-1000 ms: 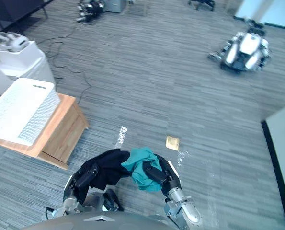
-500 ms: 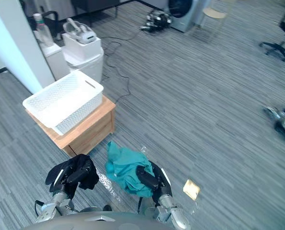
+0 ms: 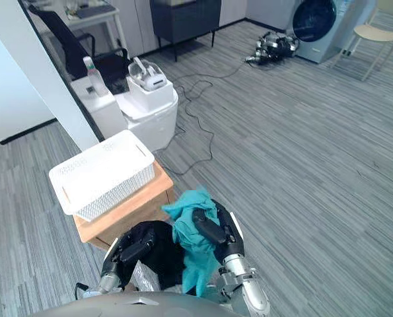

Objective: Tidy up the quilt and then pick up the clothes from the bed and put them into the laundry hamper

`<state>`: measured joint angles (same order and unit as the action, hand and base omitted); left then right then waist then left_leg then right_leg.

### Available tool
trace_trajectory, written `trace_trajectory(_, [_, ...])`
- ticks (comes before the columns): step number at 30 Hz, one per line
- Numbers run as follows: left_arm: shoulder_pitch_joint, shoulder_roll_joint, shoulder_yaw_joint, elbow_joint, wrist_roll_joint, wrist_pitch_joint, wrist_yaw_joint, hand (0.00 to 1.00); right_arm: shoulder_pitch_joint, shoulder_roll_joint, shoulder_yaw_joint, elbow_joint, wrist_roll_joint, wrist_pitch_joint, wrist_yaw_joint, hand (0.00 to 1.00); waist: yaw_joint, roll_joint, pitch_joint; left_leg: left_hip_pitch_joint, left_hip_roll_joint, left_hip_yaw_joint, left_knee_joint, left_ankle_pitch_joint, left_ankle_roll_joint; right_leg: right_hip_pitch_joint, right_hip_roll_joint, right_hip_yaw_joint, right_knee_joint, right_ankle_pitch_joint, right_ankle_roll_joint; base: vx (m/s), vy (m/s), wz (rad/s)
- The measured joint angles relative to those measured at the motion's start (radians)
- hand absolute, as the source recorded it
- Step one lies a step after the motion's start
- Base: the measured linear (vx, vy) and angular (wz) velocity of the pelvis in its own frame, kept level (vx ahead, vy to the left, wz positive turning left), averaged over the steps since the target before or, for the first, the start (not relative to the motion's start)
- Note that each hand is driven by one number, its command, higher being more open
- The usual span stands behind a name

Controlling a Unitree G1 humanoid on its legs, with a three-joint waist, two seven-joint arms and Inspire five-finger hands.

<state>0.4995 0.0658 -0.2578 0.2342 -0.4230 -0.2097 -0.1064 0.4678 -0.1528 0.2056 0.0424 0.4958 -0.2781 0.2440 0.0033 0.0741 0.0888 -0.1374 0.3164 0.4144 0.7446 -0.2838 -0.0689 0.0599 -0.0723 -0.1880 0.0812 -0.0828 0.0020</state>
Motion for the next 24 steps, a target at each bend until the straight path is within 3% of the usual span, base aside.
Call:
trace_trajectory(2, [-0.002,-0.002,0.014,-0.008,0.000,0.002,-0.008,0.00,-0.013,0.000,0.001,0.001,-0.002,0.000,0.000,0.00,0.013,0.001,-0.001,-0.018,-0.058,0.027,-0.162,-0.006,0.007,0.020,-0.009,0.001,-0.011,-0.018,0.012,0.27,0.026,0.06])
trace_trajectory(3, [-0.001,-0.008,0.024,-0.008,0.000,0.011,-0.008,0.00,-0.014,-0.001,0.001,0.002,-0.007,0.000,0.000,0.00,0.022,0.001,-0.002,-0.019,-0.102,0.050,-0.298,0.024,0.023,0.030,-0.018,-0.001,-0.009,-0.026,0.029,0.31,0.089,-0.14])
trace_trajectory(4, [0.012,-0.012,0.042,-0.003,0.000,0.018,-0.005,0.00,-0.013,0.003,0.009,0.021,-0.020,0.001,0.001,0.00,0.034,-0.006,-0.008,0.008,-0.132,0.078,-0.369,0.109,0.076,0.032,-0.032,0.008,0.012,-0.044,0.062,0.33,0.084,-0.12])
trace_trajectory(5, [0.018,-0.018,0.047,0.000,0.001,0.023,-0.001,0.00,-0.012,0.007,0.017,0.032,-0.021,0.005,0.000,0.00,0.031,-0.014,-0.015,0.016,-0.144,0.099,-0.373,0.114,0.080,0.039,-0.044,0.005,0.018,-0.045,0.064,0.40,0.078,0.11])
trace_trajectory(7, [0.023,-0.008,0.074,-0.003,0.001,0.024,0.000,0.00,0.007,0.035,0.042,0.031,-0.024,0.006,0.000,0.00,0.026,-0.060,-0.019,0.024,-0.155,0.170,-0.358,0.098,0.117,0.053,-0.072,-0.028,0.022,-0.051,0.070,0.31,0.075,0.30])
trace_trajectory(10, [0.009,0.002,0.086,-0.001,0.001,0.023,-0.006,0.00,-0.006,0.050,0.051,0.033,-0.099,0.006,-0.021,0.00,0.025,-0.088,-0.027,0.032,-0.174,0.188,-0.362,0.082,0.135,0.065,-0.086,-0.030,0.031,-0.050,0.071,0.24,0.076,0.23])
trace_trajectory(11, [0.001,0.006,0.086,0.001,0.001,0.022,-0.008,0.00,-0.013,0.046,0.050,0.033,-0.101,0.006,-0.032,0.00,0.024,-0.090,-0.027,0.037,-0.179,0.182,-0.372,0.078,0.131,0.061,-0.088,-0.032,0.049,-0.051,0.076,0.17,0.066,0.33])
trace_trajectory(12, [-0.021,0.015,0.082,0.011,0.003,0.021,-0.020,0.00,-0.015,0.040,0.038,0.032,-0.102,0.003,-0.066,0.00,0.019,-0.092,-0.027,0.061,-0.198,0.159,-0.422,0.071,0.120,0.032,-0.095,-0.034,0.149,-0.073,0.114,0.14,0.075,0.47])
trace_trajectory(13, [-0.043,0.025,0.076,0.031,0.002,0.021,-0.040,0.00,-0.026,0.039,0.012,0.033,-0.100,-0.001,-0.102,0.00,0.018,-0.097,-0.025,0.100,-0.226,0.133,-0.493,0.082,0.102,-0.053,-0.121,-0.010,0.363,-0.098,0.152,0.13,0.069,0.55])
trace_trajectory(14, [-0.048,0.032,0.075,0.036,0.002,0.021,-0.048,0.00,-0.027,0.037,-0.003,0.032,-0.100,-0.005,-0.116,0.00,0.012,-0.102,-0.020,0.125,-0.239,0.123,-0.525,0.093,0.105,-0.105,-0.134,0.011,0.486,-0.087,0.158,0.15,0.026,0.65])
trace_trajectory(15, [-0.047,0.052,0.075,0.036,0.003,0.021,-0.057,0.00,-0.026,0.034,-0.027,0.032,-0.100,-0.014,-0.132,0.00,-0.011,-0.104,-0.009,0.167,-0.249,0.095,-0.555,0.100,0.103,-0.169,-0.145,0.043,0.627,-0.119,0.123,0.16,-0.042,0.73])
trace_trajectory(16, [-0.031,0.073,0.070,0.036,0.003,0.021,-0.061,0.00,-0.016,0.032,-0.048,0.012,-0.101,-0.022,-0.144,0.00,-0.030,-0.108,-0.009,0.195,-0.247,0.060,-0.560,0.094,0.100,-0.191,-0.136,0.068,0.635,-0.147,0.087,0.17,-0.070,0.79])
trace_trajectory(19, [-0.028,0.145,0.070,0.036,0.000,0.022,-0.075,0.00,0.019,0.015,-0.098,-0.159,-0.099,-0.045,-0.144,0.00,-0.062,-0.111,-0.004,0.228,-0.221,-0.032,-0.550,0.063,0.086,-0.246,-0.074,0.152,0.522,-0.164,0.062,0.16,-0.182,0.86])
trace_trajectory(21, [-0.027,0.165,0.070,0.028,-0.004,0.023,-0.084,0.00,0.027,-0.015,-0.115,-0.268,-0.099,-0.074,-0.142,0.00,-0.065,-0.124,-0.007,0.225,-0.215,-0.072,-0.524,0.047,0.051,-0.240,-0.051,0.188,0.367,-0.098,0.085,0.15,-0.218,0.82])
trace_trajectory(22, [-0.024,0.188,0.075,0.012,-0.003,0.029,-0.092,0.00,0.021,-0.035,-0.134,-0.356,-0.096,-0.094,-0.125,0.00,-0.059,-0.167,-0.007,0.226,-0.233,-0.095,-0.493,0.029,0.022,-0.226,-0.070,0.207,0.287,0.010,0.102,0.19,-0.249,0.47])
trace_trajectory(24, [-0.022,0.168,0.079,0.018,-0.009,0.058,-0.092,0.00,-0.042,-0.101,-0.185,-0.429,-0.093,-0.108,-0.079,0.00,-0.046,-0.144,-0.032,0.212,-0.197,-0.115,-0.485,0.022,0.003,-0.173,-0.046,0.184,0.181,0.010,0.105,0.24,-0.228,0.28])
